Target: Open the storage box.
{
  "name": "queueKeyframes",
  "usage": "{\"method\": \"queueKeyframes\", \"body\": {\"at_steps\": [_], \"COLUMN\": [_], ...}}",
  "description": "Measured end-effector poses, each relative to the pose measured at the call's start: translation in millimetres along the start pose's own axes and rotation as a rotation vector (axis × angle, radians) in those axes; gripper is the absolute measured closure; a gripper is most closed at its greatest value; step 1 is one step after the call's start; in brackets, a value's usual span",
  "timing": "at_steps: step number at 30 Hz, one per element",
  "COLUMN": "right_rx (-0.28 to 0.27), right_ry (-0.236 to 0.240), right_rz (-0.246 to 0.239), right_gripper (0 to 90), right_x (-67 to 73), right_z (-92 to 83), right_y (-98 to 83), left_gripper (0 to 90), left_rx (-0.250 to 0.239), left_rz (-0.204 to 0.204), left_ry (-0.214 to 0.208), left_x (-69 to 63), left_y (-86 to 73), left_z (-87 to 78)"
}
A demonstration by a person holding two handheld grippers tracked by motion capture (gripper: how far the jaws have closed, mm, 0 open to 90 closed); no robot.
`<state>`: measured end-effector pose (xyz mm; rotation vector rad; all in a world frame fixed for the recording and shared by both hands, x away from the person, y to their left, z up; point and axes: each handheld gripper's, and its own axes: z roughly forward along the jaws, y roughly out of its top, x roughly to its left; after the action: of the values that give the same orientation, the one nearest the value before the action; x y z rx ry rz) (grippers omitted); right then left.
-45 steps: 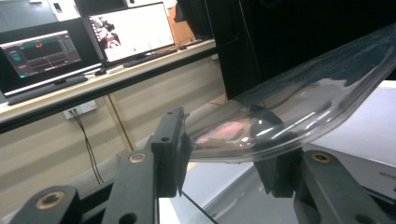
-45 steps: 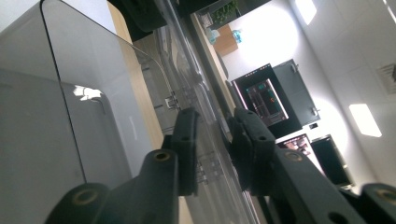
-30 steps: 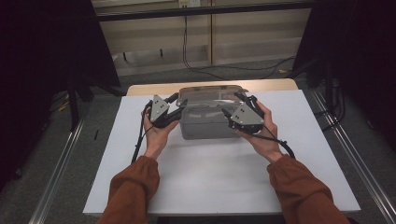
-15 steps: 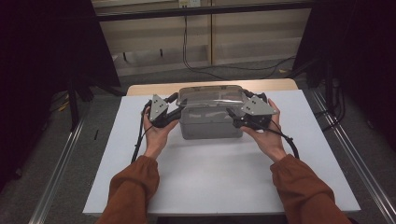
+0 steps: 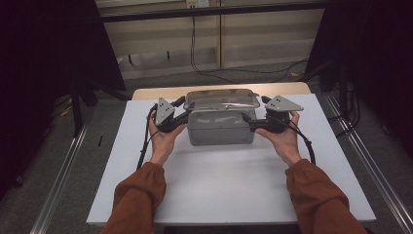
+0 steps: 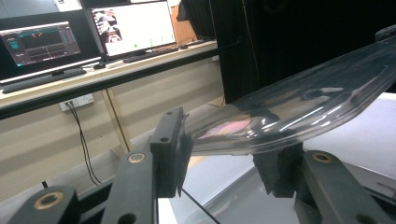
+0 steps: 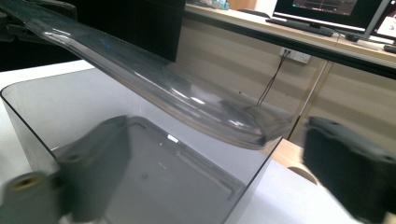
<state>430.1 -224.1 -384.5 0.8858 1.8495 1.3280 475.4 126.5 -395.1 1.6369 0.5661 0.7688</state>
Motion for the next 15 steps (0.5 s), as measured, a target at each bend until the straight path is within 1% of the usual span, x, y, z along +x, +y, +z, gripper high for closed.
{"method": "queueKeyframes", "body": {"at_steps": [2,3,4,5,7,9,11,13,15], "right_rx": [-0.014,-0.022,-0.036,-0.041,-0.044,-0.05,-0.061,-0.071,-0.077], "right_ry": [-0.016,-0.019,-0.022,-0.023,-0.027,-0.018,-0.02,-0.016,0.009], "right_rz": [-0.02,-0.019,-0.003,0.0,-0.02,-0.022,-0.021,-0.019,0.005], "right_gripper": [22.1,23.7,26.2,28.5,32.2,36.9,38.6,43.3,46.7], "right_x": [-2.3,-3.6,-5.5,-6.4,-6.6,-6.5,-7.7,-10.2,-13.5], "right_z": [0.2,0.8,1.8,2.7,5.9,8.4,9.8,10.6,11.3], "right_y": [0.1,-0.2,-0.9,-1.3,-2.5,-3.6,-3.9,-3.3,-1.7], "left_gripper": [56.4,56.7,57.1,57.2,57.2,57.2,57.3,57.2,57.1], "left_rx": [0.004,0.006,0.007,0.007,0.007,0.012,0.015,0.022,0.025], "left_rz": [-0.006,-0.01,-0.012,-0.013,-0.016,-0.016,-0.017,-0.013,-0.019], "left_ry": [-0.002,0.002,0.005,0.002,0.0,0.0,0.002,0.003,0.0], "left_x": [0.6,1.0,0.9,1.1,1.3,2.4,3.0,3.0,3.6], "left_y": [-0.3,-0.5,-0.6,-0.7,-0.9,-0.6,-0.5,-0.7,-1.1], "left_z": [-0.1,-0.2,-0.2,0.1,0.6,1.4,2.5,3.8,5.5]}}
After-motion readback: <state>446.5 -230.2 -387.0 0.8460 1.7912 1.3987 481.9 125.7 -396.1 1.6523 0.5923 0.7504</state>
